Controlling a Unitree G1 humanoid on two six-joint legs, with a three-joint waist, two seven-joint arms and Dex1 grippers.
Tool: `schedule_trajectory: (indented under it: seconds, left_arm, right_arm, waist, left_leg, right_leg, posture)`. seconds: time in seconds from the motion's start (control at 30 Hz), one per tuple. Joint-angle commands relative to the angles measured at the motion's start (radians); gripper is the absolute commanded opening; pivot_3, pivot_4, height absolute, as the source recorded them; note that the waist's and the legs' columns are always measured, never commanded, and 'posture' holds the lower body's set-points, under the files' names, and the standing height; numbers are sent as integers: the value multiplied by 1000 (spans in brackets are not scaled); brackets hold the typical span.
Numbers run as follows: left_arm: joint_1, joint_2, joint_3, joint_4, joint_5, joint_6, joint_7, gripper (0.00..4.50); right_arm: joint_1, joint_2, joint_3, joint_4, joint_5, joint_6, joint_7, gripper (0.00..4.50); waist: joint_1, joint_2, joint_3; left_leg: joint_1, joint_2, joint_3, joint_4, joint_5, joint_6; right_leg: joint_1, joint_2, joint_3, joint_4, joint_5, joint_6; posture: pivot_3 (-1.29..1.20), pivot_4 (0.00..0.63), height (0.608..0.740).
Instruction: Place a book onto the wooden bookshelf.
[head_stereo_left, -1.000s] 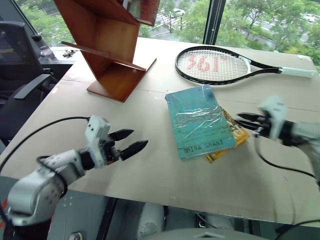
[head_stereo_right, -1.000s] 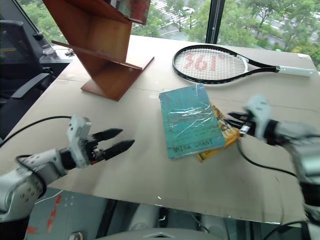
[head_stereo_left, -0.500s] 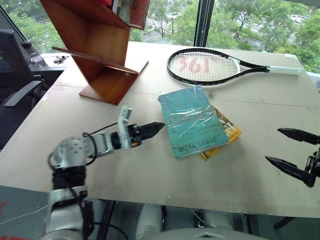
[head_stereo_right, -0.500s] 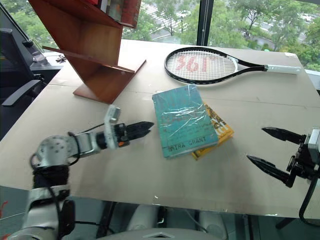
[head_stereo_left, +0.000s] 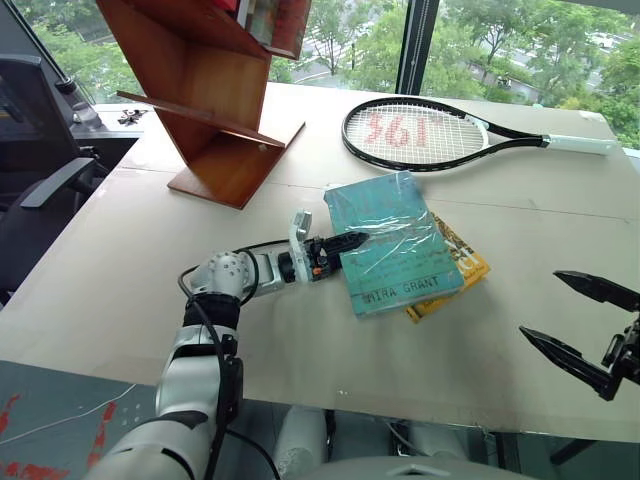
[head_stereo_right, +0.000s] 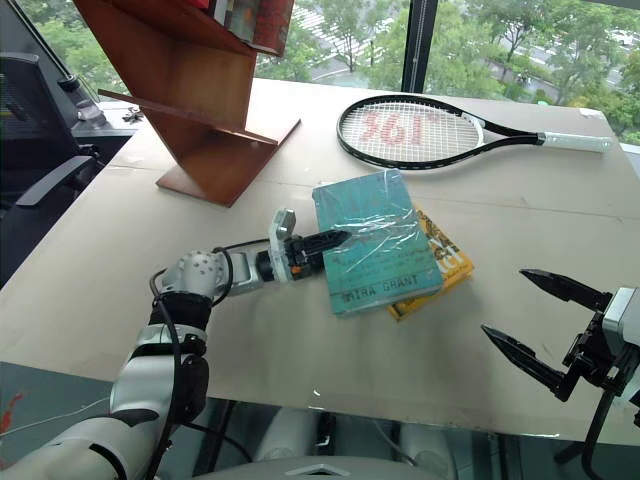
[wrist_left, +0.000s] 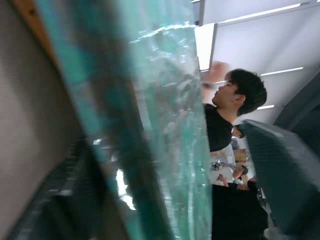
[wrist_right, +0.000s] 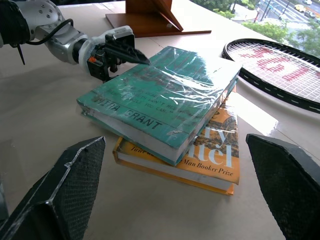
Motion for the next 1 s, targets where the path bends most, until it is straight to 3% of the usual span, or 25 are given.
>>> schedule_trajectory:
  seconds: [0.03,0.17,0.2,0.43,0.57,0.67,0.77,0.87,1.0]
  left_arm:
    - [16,22,3,20,22,9,-83,1957]
    - [41,33,34,-26,3,49,-108,180]
    - [51,37,40,-49,-4,63,-109,31]
    - [114,143,210,-343,-137,205,-40,31]
    - [60,268,228,-593,-106,120,-3,31]
    - [-10,367,157,-709,42,-98,-24,31]
    - [-37,509,19,-739,368,-679,-238,31]
    - [-129,625,-43,-560,593,-1218,-389,31]
    - [-331,701,-100,-169,792,-1705,-408,31]
  right_arm:
    - [16,2,-14,-26,7,-28,-21,4500]
    - [-22,-8,28,0,7,-32,-43,4500]
    - [-33,-11,41,8,2,-34,-45,4500]
    - [-145,-34,137,75,-9,-55,-48,4500]
    - [-281,-38,214,142,4,-58,-52,4500]
    - [-373,-32,275,196,-7,-70,-54,4500]
    - [-450,-25,339,255,-24,-86,-40,4500]
    - [-518,-17,386,309,-37,-106,-29,4500]
    - [-563,-12,420,335,-40,-116,-21,4500]
  waist:
    - [-1,0,0]
    - [-3,1,-1]
    - [-4,1,-1]
    - [-17,0,1]
    - [-18,-7,6]
    - [-5,-7,6]
    - [0,-6,7]
    - [1,-5,8]
    - [2,-3,8]
  left_leg:
    - [0,0,0,0,0,0]
    - [0,2,0,0,0,0]
    - [0,3,0,0,0,0]
    - [-1,5,0,-2,0,0]
    - [-1,6,0,-1,0,0]
    - [-1,5,0,-1,0,0]
    - [-1,3,1,-3,0,0]
    - [-2,0,2,-6,0,-1]
    - [-4,0,2,-6,0,0]
  right_leg:
    - [0,0,0,0,0,0]
    - [0,0,0,0,0,-1]
    - [0,0,0,0,0,-1]
    - [-1,0,0,0,1,1]
    - [-1,0,-1,0,0,0]
    - [-1,-2,-1,0,0,-1]
    - [-1,-3,0,-1,0,-1]
    - [-1,-3,-1,-6,0,-2]
    - [-2,-4,-3,-9,0,-1]
  posture:
    - [0,150,739]
    - [0,150,739]
    - [0,150,739]
    - [0,150,739]
    - [0,150,739]
    - [0,150,739]
    - [0,150,739]
    - [0,150,739]
    - [0,150,739]
